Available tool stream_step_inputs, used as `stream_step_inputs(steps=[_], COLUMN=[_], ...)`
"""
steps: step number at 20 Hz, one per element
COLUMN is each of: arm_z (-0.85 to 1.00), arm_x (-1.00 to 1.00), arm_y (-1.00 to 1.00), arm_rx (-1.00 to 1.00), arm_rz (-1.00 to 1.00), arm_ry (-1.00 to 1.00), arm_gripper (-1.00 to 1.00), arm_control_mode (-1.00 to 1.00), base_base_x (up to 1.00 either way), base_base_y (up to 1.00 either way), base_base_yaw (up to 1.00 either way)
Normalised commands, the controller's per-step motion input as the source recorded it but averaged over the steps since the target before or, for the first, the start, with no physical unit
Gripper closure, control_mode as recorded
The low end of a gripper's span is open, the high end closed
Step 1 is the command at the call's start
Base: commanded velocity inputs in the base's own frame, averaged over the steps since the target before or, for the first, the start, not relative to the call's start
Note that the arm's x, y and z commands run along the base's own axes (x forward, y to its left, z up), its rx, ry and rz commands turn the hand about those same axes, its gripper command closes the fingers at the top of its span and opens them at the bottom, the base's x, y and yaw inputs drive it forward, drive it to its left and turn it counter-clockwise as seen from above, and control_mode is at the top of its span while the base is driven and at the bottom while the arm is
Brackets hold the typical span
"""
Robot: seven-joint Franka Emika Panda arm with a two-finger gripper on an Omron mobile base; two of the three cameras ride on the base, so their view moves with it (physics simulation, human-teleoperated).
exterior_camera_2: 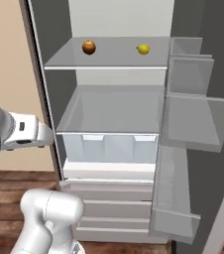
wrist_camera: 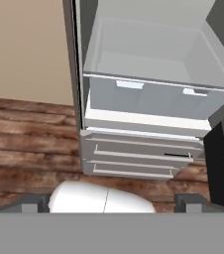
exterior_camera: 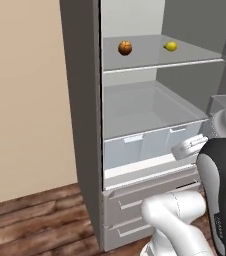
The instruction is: Open the fridge, remove the orange, lemon, and steak, and place them on any counter.
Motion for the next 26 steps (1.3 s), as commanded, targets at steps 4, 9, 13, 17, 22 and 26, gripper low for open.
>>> stream_step_inputs(steps=[4, 9, 13, 17, 22, 26], arm_z=[0.00, 0.00, 0.00, 0.00, 0.00, 0.00], arm_x=[0.00, 0.00, 0.00, 0.00, 0.00, 0.00], arm_y=[0.00, 0.00, 0.00, 0.00, 0.00, 0.00], arm_rx=[0.00, 0.00, 0.00, 0.00, 0.00, 0.00], arm_rz=[0.00, 0.00, 0.00, 0.00, 0.00, 0.00], arm_ry=[0.00, 0.00, 0.00, 0.00, 0.00, 0.00], arm_gripper=[-1.00, -1.00, -1.00, -1.00, -1.00, -1.00], arm_control_mode=[1.00, 1.00, 1.00, 1.00, 1.00, 1.00], base_base_x=[0.44, 0.60, 0.60, 0.66, 0.58, 0.57], base_base_y=[-0.41, -0.07, -0.04, -0.05, -0.08, -0.02], base_base_yaw=[0.04, 0.02, 0.01, 0.03, 0.03, 0.01])
